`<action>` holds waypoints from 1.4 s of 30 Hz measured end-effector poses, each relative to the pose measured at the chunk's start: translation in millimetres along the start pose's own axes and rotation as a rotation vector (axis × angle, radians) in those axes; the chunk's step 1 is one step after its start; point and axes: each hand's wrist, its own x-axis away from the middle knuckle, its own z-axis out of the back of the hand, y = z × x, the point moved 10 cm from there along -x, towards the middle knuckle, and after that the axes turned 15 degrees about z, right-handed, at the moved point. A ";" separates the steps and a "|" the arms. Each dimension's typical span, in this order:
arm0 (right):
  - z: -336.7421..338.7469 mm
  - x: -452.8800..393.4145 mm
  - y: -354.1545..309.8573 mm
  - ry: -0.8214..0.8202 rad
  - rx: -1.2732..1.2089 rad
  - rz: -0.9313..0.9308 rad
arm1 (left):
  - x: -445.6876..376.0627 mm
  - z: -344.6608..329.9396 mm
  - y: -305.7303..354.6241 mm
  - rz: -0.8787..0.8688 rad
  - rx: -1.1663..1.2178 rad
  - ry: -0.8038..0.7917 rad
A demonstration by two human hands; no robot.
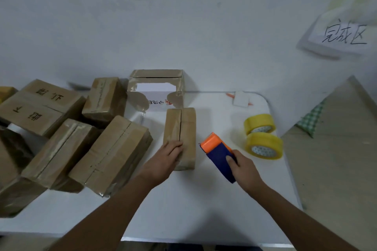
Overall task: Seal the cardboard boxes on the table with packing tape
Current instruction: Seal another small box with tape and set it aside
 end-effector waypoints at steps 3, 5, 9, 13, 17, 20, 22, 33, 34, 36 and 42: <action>13.8 -2.9 -9.0 0.066 -0.043 -0.010 | -10.9 2.6 9.9 0.050 0.043 -0.006; 21.3 -3.9 -11.5 0.097 -0.087 -0.021 | -14.5 4.8 15.3 0.064 0.061 -0.050; 36.9 -4.4 -19.1 0.137 -0.008 0.020 | -20.4 38.7 20.7 0.150 0.236 0.022; 41.4 -4.1 -31.1 0.140 0.042 0.063 | -15.0 23.3 7.1 0.637 1.058 -0.211; 39.0 -5.9 -42.0 0.105 0.087 0.114 | -6.2 15.2 31.9 0.654 1.332 -0.376; 37.6 -7.2 -45.1 0.077 0.120 0.130 | -4.3 13.1 30.5 0.697 1.392 -0.379; 38.0 -8.1 -46.8 0.077 0.124 0.137 | -4.5 13.9 28.5 0.703 1.398 -0.383; 31.3 -13.3 -54.2 0.029 0.165 0.172 | -5.9 12.5 23.9 0.681 1.315 -0.429; 30.5 -13.7 -54.9 0.023 0.161 0.176 | -5.8 13.0 23.3 0.678 1.297 -0.415; 29.9 -15.0 -57.2 0.012 0.163 0.193 | -4.8 15.5 20.6 0.678 1.230 -0.364; 26.2 -13.5 -58.1 -0.069 0.219 0.238 | 4.2 21.4 13.7 0.653 1.117 -0.223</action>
